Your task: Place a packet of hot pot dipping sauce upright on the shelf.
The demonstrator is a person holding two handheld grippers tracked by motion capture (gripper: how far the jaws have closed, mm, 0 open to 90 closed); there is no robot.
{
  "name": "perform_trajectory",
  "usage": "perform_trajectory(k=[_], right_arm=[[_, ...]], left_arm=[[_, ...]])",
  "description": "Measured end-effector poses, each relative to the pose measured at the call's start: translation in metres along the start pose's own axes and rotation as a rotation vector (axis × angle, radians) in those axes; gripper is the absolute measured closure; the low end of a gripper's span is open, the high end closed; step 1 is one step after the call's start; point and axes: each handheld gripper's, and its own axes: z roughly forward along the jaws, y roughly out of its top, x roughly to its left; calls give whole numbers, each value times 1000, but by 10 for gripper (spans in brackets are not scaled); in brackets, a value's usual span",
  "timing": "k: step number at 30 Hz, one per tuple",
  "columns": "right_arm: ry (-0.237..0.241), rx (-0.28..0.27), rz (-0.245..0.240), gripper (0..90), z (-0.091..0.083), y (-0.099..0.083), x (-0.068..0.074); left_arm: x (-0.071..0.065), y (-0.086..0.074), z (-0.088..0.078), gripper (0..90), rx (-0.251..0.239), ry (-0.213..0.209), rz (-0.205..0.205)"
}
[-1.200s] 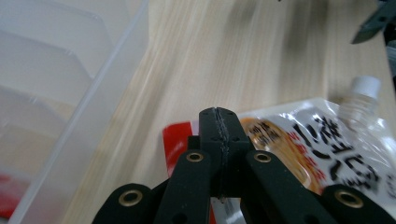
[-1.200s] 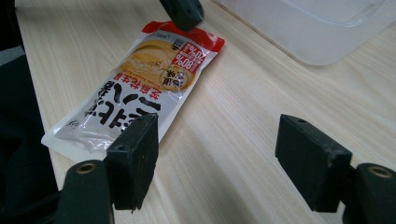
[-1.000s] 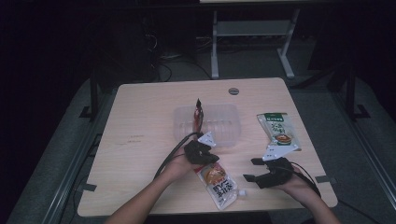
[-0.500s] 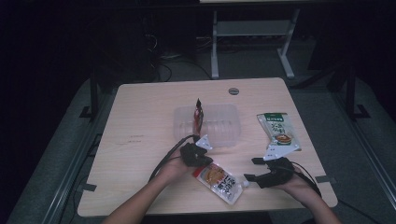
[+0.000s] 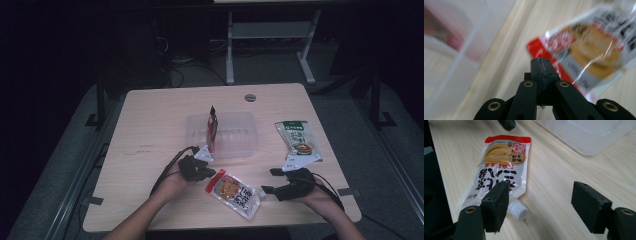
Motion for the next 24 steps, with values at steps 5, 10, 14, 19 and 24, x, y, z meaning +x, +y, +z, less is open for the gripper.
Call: perform_trajectory(k=[5,10,14,19,24], right_arm=[[-1,1,2,297,0,0,0],[-3,-2,-6,297,-1,-1,-1],[-4,-5,-5,297,-1,-1,-2],[-9,-6,-2,297,-2,-1,-2],[-13,-5,9,297,-3,-1,-1]], left_arm=[[-9,18,12,899,-32,-54,20],[-23,24,34,900,60,-59,88],[-24,23,36,900,88,-62,93],[-26,18,34,900,100,-55,103],[-26,11,26,900,121,-54,89]])
